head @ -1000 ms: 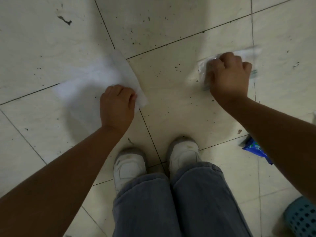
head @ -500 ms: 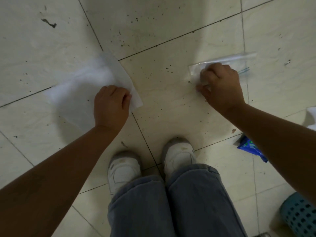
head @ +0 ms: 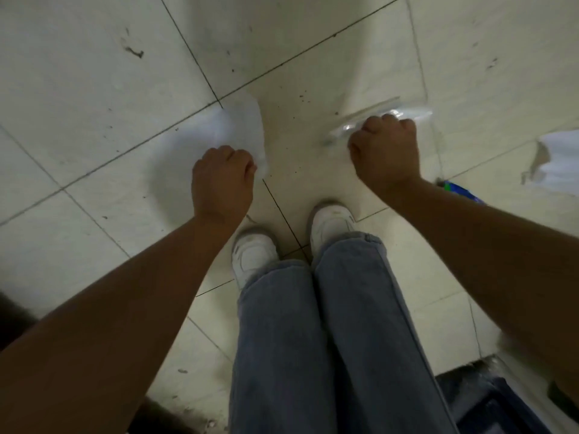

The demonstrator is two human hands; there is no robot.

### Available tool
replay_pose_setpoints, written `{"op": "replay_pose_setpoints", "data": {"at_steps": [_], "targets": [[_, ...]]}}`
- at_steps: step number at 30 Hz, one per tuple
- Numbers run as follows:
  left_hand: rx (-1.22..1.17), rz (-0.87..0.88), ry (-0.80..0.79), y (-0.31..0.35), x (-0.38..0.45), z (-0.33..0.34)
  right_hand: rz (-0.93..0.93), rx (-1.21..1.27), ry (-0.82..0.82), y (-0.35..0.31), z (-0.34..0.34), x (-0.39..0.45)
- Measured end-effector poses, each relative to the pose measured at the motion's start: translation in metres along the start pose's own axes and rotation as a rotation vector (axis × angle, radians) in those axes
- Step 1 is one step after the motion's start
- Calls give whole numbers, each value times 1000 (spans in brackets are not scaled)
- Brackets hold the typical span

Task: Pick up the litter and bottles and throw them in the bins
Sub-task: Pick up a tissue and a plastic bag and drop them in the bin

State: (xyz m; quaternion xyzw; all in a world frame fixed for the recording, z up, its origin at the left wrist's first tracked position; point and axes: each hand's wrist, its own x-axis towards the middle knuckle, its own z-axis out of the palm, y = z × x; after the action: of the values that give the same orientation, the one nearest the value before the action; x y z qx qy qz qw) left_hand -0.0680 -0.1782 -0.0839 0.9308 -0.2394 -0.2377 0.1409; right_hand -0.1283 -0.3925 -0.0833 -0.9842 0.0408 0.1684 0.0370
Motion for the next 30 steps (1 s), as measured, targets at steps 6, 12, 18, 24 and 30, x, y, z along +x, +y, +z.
{"op": "replay_pose_setpoints", "data": {"at_steps": [6,12,18,24,30], "targets": [[4,195,60,83,-13,-101,193,205,-79,-28,-106,-57],[118,486,43,196,-27,-191,483,249,83,11,-213,-144],[295,899,-2,349,-67,-216,887,289,207,90,-268,-292],[495,1171,-53,529,-141,-173,1110,239,205,175,-266,-459],[493,1357,-173,667,-221,-85,1288,299,269,239,-222,-593]]}}
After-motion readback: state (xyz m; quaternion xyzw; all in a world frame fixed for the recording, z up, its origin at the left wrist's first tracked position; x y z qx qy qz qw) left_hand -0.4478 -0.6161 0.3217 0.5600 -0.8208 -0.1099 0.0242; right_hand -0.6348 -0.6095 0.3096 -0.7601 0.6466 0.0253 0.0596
